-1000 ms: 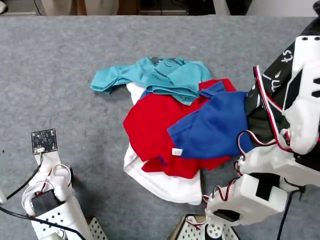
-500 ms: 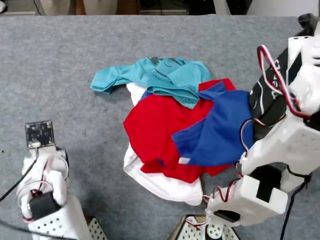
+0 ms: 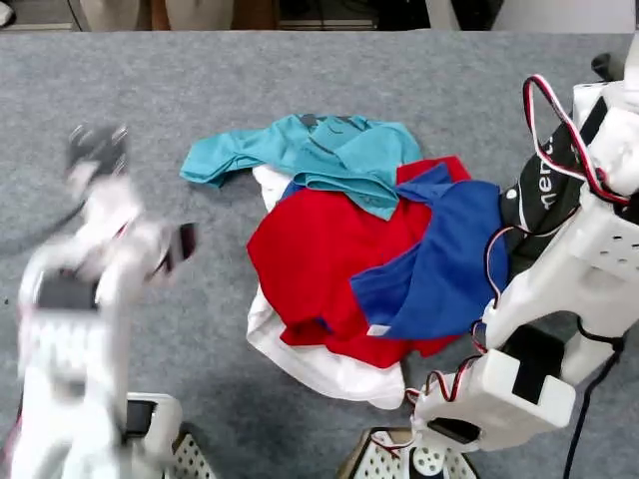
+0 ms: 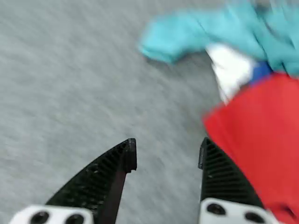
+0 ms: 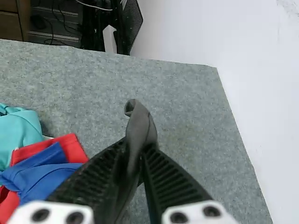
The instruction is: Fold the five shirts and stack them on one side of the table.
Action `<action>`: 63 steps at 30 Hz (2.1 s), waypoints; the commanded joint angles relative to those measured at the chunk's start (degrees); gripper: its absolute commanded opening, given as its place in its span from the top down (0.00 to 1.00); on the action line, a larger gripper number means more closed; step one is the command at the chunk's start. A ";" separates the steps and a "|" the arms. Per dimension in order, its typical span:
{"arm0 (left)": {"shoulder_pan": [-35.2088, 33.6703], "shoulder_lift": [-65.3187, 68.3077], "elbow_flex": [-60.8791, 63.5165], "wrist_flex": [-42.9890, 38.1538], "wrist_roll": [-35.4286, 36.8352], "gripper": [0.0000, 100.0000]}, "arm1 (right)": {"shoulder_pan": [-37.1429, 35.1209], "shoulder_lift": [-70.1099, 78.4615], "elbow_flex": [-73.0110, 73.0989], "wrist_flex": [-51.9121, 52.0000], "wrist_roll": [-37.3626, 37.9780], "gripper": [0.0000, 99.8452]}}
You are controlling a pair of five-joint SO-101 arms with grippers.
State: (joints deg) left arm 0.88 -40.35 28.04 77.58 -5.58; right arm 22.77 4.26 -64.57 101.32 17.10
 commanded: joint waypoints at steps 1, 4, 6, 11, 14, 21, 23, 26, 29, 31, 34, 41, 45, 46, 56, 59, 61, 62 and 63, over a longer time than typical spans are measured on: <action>8.53 21.41 -20.75 5.63 1.93 0.76 | 1.27 -1.36 0.22 0.35 0.00 1.00; 13.45 31.69 -30.24 7.47 1.67 0.75 | 1.27 -1.36 0.22 0.35 -0.44 1.00; 15.30 37.49 -35.08 8.09 2.02 0.70 | 1.27 -1.36 0.22 0.44 -2.11 1.00; 17.76 51.38 -44.92 7.30 5.36 0.60 | 1.01 -1.36 2.68 0.44 -4.13 1.00; 18.02 59.74 -53.10 6.59 7.47 0.58 | 0.92 -1.36 6.20 0.35 -5.45 1.00; 16.88 81.80 -69.98 4.57 14.15 0.64 | 1.19 -1.80 6.37 0.35 -6.33 1.00; 16.53 86.81 -74.46 4.92 14.15 0.70 | 1.27 -1.80 6.64 0.44 -6.15 1.00; 15.47 92.26 -79.91 4.92 14.15 0.80 | 1.27 -1.80 6.73 0.53 -6.15 1.00; 14.15 94.90 -83.34 5.10 14.15 0.93 | 1.36 -1.80 6.73 0.53 -6.15 1.00; 12.57 95.08 -85.54 7.47 14.15 0.99 | 1.89 -1.80 6.73 0.53 -6.07 1.00; 9.14 95.08 -90.73 12.13 14.15 0.98 | 3.30 -1.63 6.73 0.53 -6.07 1.00; -2.90 95.60 -106.46 20.57 13.71 0.98 | 7.69 -1.45 6.73 0.35 -6.07 1.00; -10.46 95.25 -112.00 22.42 13.71 0.98 | 9.89 -1.36 6.81 -0.53 -5.98 1.00; -12.40 95.25 -112.79 22.68 13.71 0.98 | 10.77 -1.36 6.81 -1.05 -5.98 1.00; -28.22 95.43 -113.85 22.68 13.45 0.98 | 18.42 -1.36 6.37 -6.86 -1.49 1.00; -31.74 95.52 -113.93 22.51 10.73 0.98 | 21.32 -1.36 6.37 -8.97 -1.41 1.00; -33.76 95.60 -113.93 22.51 9.14 0.98 | 22.64 -1.36 6.37 -9.67 -0.18 1.00; -34.29 95.60 -113.58 22.51 8.88 0.98 | 22.81 -1.45 6.46 -9.49 0.26 1.00; -34.73 95.60 -113.58 22.59 8.79 0.98 | 22.73 -1.54 6.81 -9.32 0.62 1.00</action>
State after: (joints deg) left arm -30.51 56.70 -82.73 100.18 4.53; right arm 44.13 4.26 -57.63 93.32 16.40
